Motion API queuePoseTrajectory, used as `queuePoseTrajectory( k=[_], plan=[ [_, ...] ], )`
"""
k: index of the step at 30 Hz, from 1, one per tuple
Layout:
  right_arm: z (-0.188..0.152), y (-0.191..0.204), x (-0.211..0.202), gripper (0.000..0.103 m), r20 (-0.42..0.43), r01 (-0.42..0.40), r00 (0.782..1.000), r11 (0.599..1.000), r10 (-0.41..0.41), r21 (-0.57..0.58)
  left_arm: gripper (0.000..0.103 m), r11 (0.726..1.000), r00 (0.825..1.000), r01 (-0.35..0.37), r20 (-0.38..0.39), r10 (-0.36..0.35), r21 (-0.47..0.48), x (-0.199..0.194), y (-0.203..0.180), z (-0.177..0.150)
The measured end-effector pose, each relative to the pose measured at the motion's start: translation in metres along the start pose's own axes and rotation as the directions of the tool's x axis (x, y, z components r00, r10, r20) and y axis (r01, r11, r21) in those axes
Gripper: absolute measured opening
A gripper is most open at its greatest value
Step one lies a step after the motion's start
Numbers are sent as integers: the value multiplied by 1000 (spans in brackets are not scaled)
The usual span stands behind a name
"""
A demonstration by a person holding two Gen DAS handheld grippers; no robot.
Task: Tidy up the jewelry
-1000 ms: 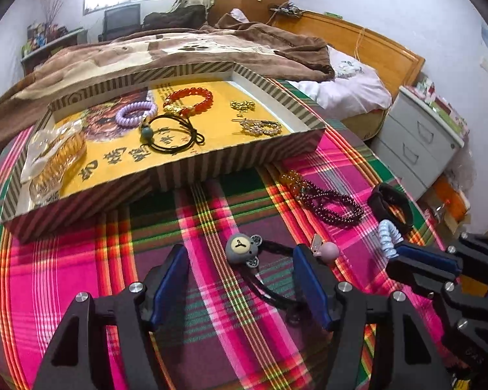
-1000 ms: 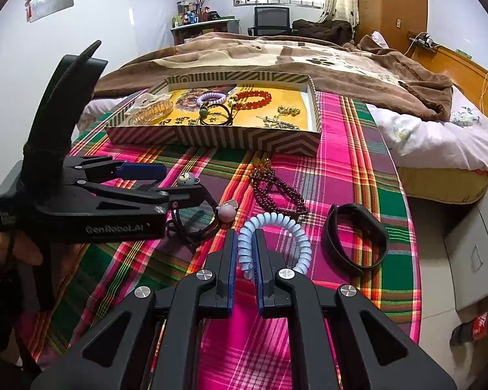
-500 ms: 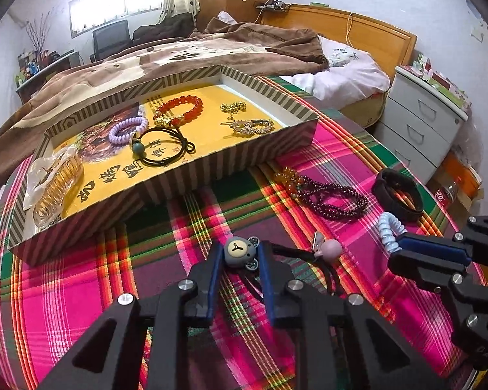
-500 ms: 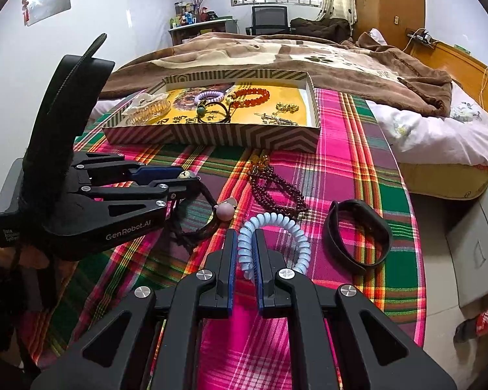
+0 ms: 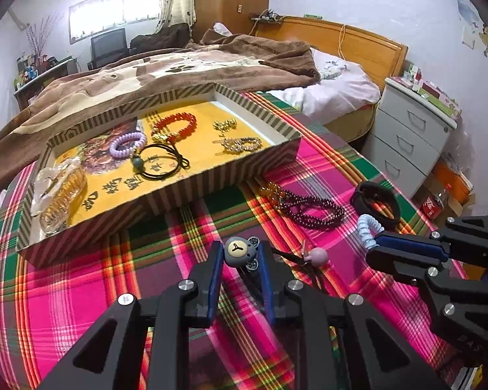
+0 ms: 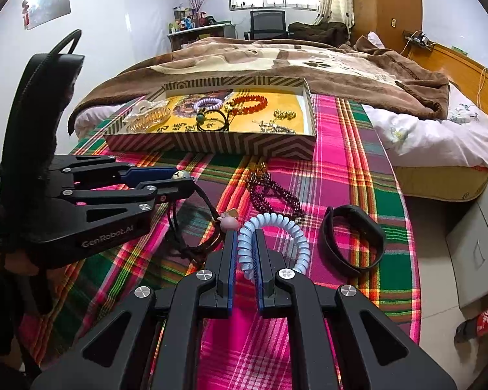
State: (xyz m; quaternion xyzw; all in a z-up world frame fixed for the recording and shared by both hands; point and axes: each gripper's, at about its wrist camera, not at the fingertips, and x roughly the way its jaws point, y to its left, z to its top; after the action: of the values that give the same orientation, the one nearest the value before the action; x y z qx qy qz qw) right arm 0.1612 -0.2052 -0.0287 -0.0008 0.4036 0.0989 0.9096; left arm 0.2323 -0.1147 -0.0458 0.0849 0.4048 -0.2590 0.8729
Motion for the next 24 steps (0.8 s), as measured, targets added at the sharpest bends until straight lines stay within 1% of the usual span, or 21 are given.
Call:
queuePoseTrajectory(
  k=[8,20,24],
  plan=[
    [14,5,-16,9,44,3,999,1000,-2,-14,22,1000,999,-19,42,20,-25,-25,13,6],
    [43,11,-25,9,105,2,995,1000,1,-30,22,997,995,-1,95,9,-77,-48,43,23],
    [54,13,-24,9,119,1,993,999,3,-36,22,997,993,-2,119,11,-76,-54,51,32]
  ],
)
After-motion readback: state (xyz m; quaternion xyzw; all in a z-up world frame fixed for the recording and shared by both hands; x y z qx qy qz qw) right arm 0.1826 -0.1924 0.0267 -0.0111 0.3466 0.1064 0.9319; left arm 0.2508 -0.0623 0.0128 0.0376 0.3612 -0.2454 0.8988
